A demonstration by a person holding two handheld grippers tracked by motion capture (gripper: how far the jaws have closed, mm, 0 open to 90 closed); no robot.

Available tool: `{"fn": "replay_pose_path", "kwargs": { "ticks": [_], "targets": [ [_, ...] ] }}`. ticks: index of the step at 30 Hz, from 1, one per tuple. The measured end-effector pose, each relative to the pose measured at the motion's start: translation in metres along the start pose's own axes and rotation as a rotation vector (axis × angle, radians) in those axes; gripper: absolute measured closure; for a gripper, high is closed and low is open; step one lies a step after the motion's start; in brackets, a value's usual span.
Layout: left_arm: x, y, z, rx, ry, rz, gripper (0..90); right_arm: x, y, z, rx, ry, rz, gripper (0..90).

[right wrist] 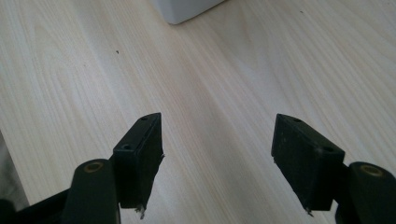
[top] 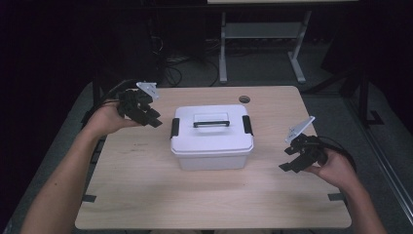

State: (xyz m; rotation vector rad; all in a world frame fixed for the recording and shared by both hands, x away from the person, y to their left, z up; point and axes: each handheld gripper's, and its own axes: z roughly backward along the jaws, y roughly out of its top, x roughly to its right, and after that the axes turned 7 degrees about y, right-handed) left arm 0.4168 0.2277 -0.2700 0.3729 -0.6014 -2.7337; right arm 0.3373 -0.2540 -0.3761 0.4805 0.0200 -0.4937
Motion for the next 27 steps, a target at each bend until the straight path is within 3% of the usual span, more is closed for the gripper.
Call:
{"fn": "replay_pose_path", "kwargs": {
  "ticks": [27],
  "targets": [
    [0.002,-0.032,0.008,0.031,0.036,0.077,51.7,-0.001,0.0,0.0,0.003,0.0,0.002,32.9]
  ]
}}
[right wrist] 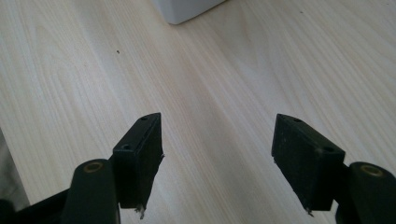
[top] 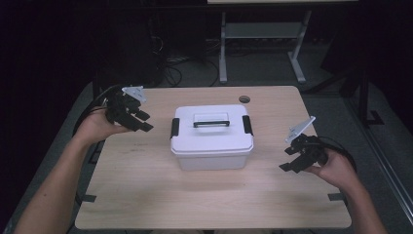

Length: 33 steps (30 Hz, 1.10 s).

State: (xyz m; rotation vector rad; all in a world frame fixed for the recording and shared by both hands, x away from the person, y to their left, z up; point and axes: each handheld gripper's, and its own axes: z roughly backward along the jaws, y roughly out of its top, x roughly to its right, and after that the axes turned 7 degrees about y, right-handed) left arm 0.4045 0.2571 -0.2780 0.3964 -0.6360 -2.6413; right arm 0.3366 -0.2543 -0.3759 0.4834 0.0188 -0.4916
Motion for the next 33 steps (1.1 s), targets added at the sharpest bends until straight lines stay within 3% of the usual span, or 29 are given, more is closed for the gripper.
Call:
{"fn": "replay_pose_path", "kwargs": {
  "ticks": [5,21,33],
  "targets": [
    [-0.001,-0.006,-0.001,0.002,-0.009,0.029,48.2,0.0,0.0,0.0,0.002,0.002,-0.002,32.8],
    [0.002,-0.02,-0.003,0.015,-0.004,0.039,45.4,0.0,0.001,0.0,0.002,0.001,-0.003,32.8],
    [0.004,-0.032,-0.009,0.03,-0.005,0.075,44.0,0.001,0.002,-0.003,-0.005,0.006,-0.006,32.5]
  ]
}}
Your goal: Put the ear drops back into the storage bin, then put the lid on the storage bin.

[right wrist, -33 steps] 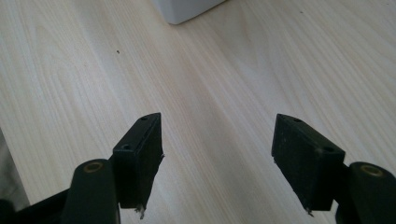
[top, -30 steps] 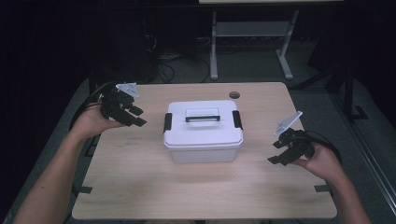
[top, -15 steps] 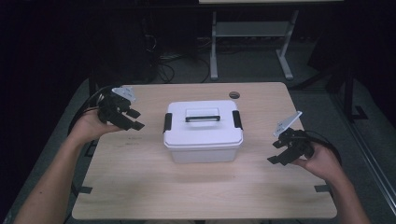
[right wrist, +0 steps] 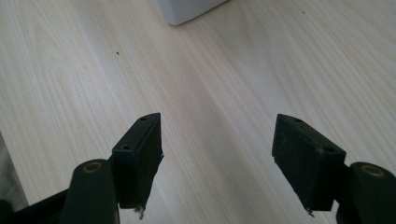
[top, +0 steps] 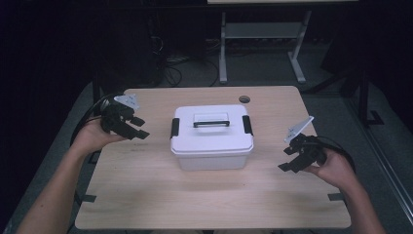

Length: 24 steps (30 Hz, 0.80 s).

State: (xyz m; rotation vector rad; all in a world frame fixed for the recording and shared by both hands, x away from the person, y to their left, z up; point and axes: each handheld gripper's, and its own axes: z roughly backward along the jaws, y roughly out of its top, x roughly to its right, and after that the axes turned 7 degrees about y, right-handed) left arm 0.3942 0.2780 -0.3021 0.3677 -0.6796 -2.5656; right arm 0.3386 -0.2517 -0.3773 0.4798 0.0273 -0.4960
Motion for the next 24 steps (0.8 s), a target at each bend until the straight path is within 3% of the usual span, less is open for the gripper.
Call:
{"fn": "replay_pose_path", "kwargs": {
  "ticks": [24],
  "targets": [
    [0.001,-0.024,-0.007,-0.002,0.001,0.029,42.4,-0.001,-0.001,-0.003,-0.008,0.001,-0.003,32.2]
  ]
}}
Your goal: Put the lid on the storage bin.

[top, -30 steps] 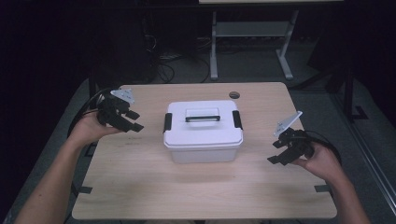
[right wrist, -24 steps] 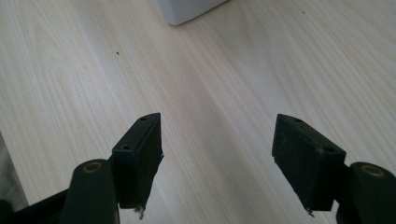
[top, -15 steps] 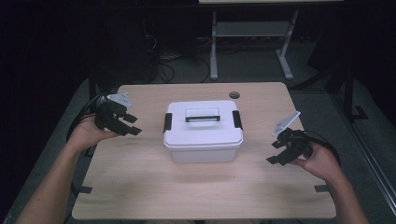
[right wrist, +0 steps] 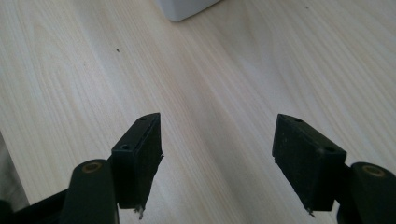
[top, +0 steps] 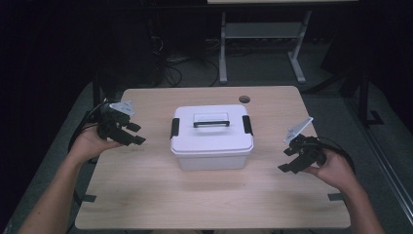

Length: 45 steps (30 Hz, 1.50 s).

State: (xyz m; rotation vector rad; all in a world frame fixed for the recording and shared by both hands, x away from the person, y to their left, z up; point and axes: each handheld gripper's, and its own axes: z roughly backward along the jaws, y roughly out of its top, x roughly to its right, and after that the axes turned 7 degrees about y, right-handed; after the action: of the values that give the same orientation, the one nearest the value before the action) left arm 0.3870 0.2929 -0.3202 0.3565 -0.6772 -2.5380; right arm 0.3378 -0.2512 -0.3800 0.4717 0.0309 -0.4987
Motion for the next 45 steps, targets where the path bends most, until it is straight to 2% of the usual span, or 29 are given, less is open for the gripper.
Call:
{"fn": "replay_pose_path", "kwargs": {
  "ticks": [3,7,16,31,45],
  "targets": [
    [0.001,-0.003,-0.001,0.001,0.002,0.001,42.5,0.0,0.0,-0.001,0.002,0.0,-0.001,32.2],
    [0.001,-0.008,-0.002,0.009,0.001,0.026,41.9,0.0,-0.001,-0.002,0.0,0.003,-0.004,32.2],
    [0.003,-0.016,-0.007,0.01,0.01,0.028,41.7,-0.001,-0.004,-0.003,-0.001,0.002,-0.006,32.2],
    [0.007,-0.041,-0.019,0.02,0.023,0.06,41.4,-0.001,-0.002,-0.006,-0.006,0.007,-0.003,32.1],
    [0.012,-0.051,-0.026,0.013,0.023,0.07,40.9,-0.002,-0.003,-0.007,-0.007,0.01,-0.009,32.0]
  ]
}}
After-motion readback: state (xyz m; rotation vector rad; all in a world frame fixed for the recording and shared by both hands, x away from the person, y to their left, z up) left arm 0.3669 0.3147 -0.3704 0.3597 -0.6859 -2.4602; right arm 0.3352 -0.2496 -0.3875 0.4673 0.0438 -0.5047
